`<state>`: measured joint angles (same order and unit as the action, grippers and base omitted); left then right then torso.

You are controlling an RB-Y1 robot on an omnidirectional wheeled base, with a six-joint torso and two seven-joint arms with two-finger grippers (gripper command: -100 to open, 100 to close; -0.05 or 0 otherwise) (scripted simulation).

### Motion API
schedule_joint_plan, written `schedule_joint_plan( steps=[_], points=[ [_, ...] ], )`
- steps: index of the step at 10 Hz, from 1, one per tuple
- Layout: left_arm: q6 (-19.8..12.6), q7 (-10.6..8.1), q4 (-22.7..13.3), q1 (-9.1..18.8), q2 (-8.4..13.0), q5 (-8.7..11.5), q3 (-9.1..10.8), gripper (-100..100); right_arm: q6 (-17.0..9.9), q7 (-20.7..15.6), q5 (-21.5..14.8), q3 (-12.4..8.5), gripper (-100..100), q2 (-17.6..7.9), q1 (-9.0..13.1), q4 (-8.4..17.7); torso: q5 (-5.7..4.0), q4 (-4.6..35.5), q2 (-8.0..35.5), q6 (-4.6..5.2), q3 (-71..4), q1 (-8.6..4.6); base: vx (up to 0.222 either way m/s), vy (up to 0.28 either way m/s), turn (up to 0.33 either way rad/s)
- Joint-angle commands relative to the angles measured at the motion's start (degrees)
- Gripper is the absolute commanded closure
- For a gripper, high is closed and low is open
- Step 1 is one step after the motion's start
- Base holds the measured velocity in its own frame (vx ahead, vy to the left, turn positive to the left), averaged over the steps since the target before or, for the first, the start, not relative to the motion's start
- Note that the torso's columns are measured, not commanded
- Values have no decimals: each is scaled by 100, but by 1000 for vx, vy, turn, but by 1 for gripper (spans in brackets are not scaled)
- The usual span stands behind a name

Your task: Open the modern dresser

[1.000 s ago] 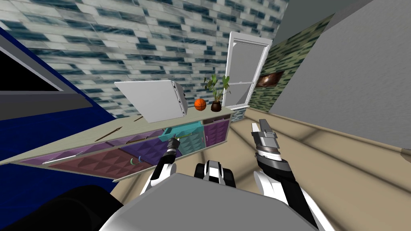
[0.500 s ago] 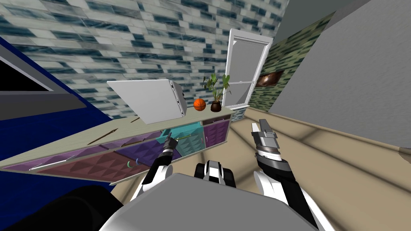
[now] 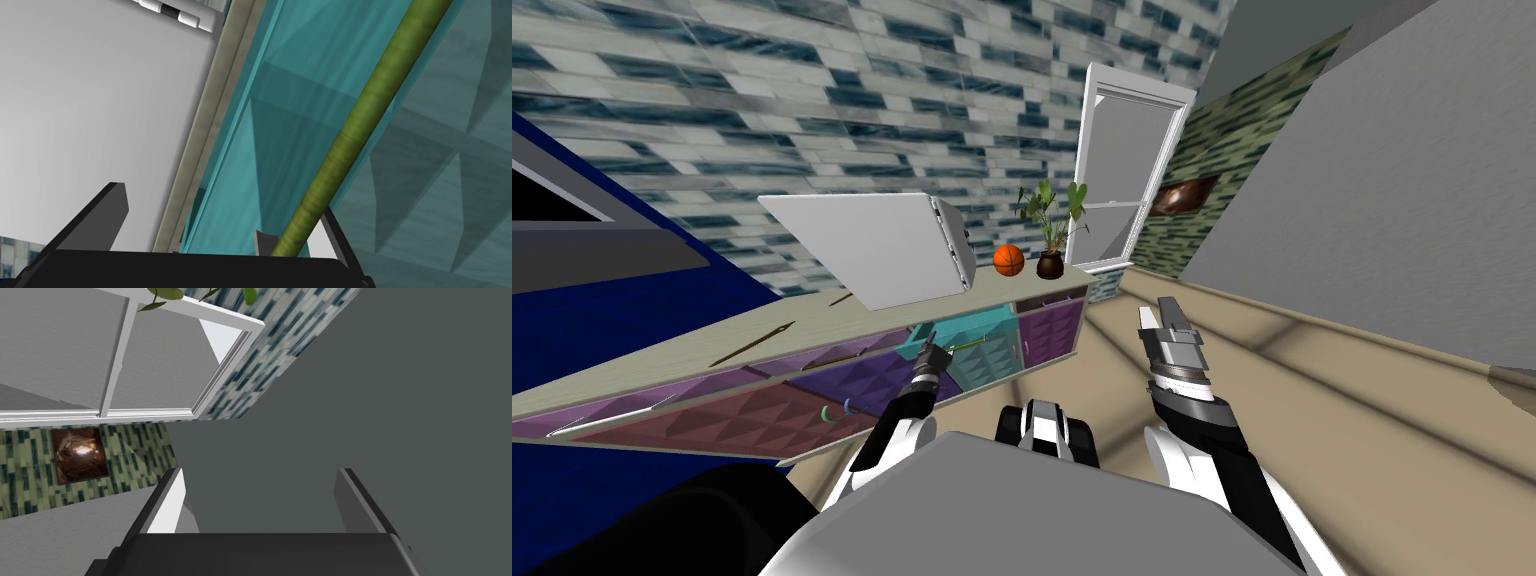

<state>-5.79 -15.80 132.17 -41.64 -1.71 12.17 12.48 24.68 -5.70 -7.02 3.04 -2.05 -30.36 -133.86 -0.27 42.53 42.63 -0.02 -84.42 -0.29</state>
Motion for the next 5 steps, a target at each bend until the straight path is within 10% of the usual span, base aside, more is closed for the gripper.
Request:
schedule_joint_plan(
  steps=[1, 5],
  points=[
    [-10, 1, -15, -7, -1, -1, -2, 0, 0, 0, 0, 0, 0, 0, 0, 0, 7, -6, -8, 1, -3, 8, 0, 0, 0],
    [-34, 4, -44, -20, -3, -2, -7, 0, 0, 0, 0, 0, 0, 0, 0, 0, 21, -20, -30, 2, -14, 24, 0, 0, 0]
  ],
)
